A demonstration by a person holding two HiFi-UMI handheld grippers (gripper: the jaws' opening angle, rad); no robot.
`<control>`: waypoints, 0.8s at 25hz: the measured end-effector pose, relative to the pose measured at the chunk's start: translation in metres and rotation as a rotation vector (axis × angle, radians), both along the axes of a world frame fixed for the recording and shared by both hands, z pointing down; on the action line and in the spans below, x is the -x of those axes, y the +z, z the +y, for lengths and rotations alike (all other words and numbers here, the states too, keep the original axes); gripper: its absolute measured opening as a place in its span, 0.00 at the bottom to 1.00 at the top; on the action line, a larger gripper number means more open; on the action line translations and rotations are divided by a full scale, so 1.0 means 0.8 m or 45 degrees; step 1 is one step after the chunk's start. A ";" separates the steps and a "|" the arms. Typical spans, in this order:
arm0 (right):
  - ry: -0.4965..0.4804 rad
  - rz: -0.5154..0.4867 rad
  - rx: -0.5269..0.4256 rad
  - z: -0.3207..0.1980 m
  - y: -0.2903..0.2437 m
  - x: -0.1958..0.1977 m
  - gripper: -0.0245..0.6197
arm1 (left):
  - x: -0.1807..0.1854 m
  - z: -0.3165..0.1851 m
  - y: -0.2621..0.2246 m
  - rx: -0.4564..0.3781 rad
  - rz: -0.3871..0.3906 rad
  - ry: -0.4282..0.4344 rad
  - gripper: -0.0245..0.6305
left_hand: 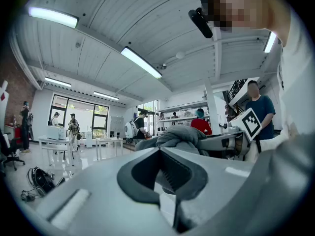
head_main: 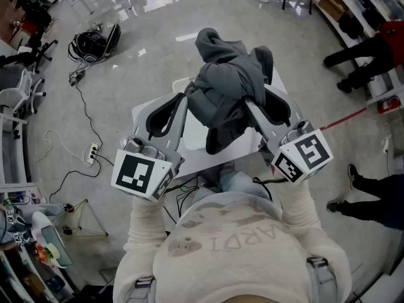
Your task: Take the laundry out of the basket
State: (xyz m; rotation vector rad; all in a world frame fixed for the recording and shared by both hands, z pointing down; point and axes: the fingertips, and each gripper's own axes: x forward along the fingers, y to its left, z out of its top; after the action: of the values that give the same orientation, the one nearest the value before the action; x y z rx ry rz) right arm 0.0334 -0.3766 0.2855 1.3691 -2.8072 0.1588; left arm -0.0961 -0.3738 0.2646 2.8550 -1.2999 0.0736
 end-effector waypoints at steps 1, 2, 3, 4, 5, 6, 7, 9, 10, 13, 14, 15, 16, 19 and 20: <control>0.001 -0.001 -0.002 -0.001 0.000 0.000 0.26 | 0.000 -0.001 0.000 -0.002 0.002 0.002 0.04; 0.002 -0.002 -0.004 -0.002 0.000 0.000 0.26 | 0.000 -0.001 0.000 -0.003 0.003 0.003 0.04; 0.002 -0.002 -0.006 -0.002 0.000 0.001 0.26 | 0.000 -0.002 0.000 -0.004 0.005 0.003 0.04; 0.002 -0.001 -0.009 -0.002 0.001 0.001 0.26 | 0.001 -0.002 0.001 -0.005 0.006 0.003 0.04; 0.001 0.000 -0.011 -0.003 0.001 0.002 0.26 | 0.001 -0.002 0.002 -0.006 0.007 0.002 0.04; 0.000 0.002 -0.014 -0.002 0.002 0.001 0.26 | 0.000 -0.002 0.002 -0.006 0.008 0.001 0.04; -0.001 0.003 -0.016 -0.002 0.002 0.000 0.26 | -0.001 -0.002 0.003 -0.007 0.009 0.000 0.04; -0.002 0.006 -0.019 -0.001 0.001 -0.001 0.26 | -0.003 0.000 0.002 -0.008 0.009 -0.002 0.04; -0.002 0.007 -0.020 -0.001 0.000 -0.001 0.26 | -0.003 0.000 0.002 -0.010 0.010 -0.003 0.04; -0.005 0.010 -0.023 -0.001 -0.001 0.002 0.26 | 0.001 0.001 0.000 -0.013 0.012 -0.010 0.04; -0.008 0.011 -0.024 -0.001 -0.002 0.003 0.26 | 0.003 0.001 -0.001 -0.014 0.012 -0.013 0.04; -0.011 0.012 -0.025 -0.002 -0.002 0.005 0.26 | 0.005 0.001 -0.001 -0.014 0.012 -0.018 0.04; -0.016 0.013 -0.025 -0.003 -0.003 0.006 0.26 | 0.006 0.000 -0.002 -0.015 0.013 -0.022 0.04; -0.030 0.016 -0.025 -0.009 -0.002 0.004 0.26 | 0.005 -0.004 -0.002 -0.015 0.014 -0.038 0.04; -0.035 0.017 -0.024 -0.011 0.000 0.003 0.26 | 0.003 -0.005 0.000 -0.014 0.013 -0.044 0.04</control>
State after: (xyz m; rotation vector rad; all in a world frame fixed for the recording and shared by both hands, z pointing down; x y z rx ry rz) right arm 0.0313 -0.3857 0.2856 1.3295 -2.8224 0.1231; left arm -0.0989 -0.3779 0.2647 2.8371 -1.3520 0.0520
